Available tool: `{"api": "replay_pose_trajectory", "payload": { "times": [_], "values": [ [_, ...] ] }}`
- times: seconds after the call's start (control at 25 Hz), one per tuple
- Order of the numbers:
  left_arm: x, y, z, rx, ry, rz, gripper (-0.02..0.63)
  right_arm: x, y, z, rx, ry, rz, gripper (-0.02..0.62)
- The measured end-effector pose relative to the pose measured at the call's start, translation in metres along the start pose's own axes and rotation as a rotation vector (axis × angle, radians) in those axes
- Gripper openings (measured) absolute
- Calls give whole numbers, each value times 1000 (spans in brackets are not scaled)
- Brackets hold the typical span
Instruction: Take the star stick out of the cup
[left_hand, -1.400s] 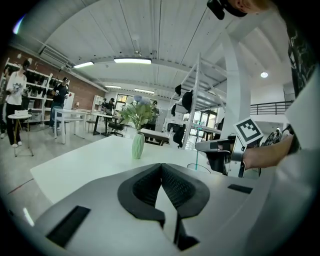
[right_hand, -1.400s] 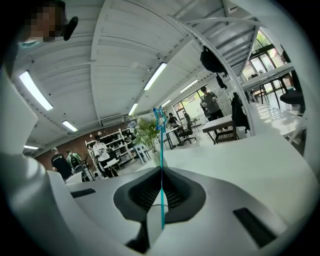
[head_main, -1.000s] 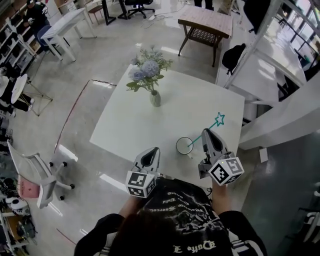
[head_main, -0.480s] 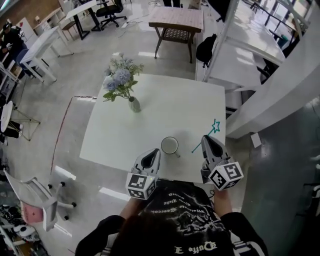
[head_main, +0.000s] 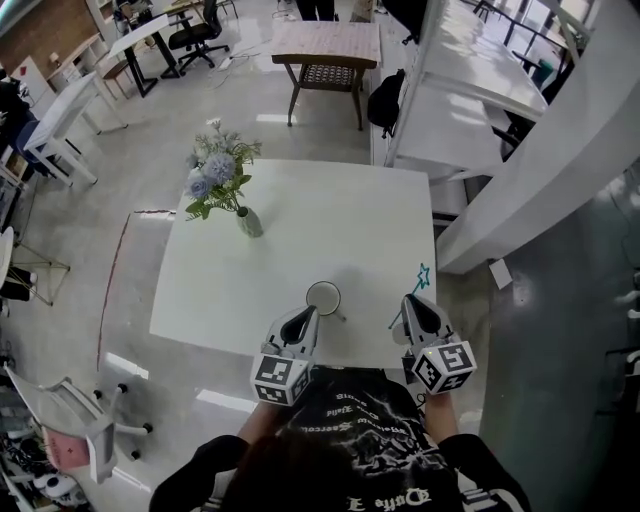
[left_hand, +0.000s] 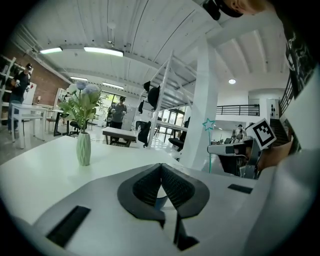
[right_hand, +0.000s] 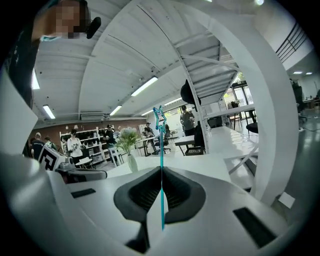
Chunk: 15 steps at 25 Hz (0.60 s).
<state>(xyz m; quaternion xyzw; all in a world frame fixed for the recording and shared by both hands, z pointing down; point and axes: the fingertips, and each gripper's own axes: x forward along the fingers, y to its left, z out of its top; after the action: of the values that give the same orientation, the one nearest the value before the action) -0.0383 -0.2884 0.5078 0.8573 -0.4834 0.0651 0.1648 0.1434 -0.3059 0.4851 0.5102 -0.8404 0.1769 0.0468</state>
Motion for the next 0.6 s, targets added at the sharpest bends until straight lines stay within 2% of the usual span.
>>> {"api": "replay_pose_trajectory", "payload": {
  "times": [0.32, 0.6],
  "values": [
    [4, -1, 3, -4, 8, -11, 20, -9, -8, -26, -21, 77, -45, 12],
    [0, 3, -3, -8, 15, -3, 20, -5, -6, -31, -33, 84, -65, 12]
  ]
}}
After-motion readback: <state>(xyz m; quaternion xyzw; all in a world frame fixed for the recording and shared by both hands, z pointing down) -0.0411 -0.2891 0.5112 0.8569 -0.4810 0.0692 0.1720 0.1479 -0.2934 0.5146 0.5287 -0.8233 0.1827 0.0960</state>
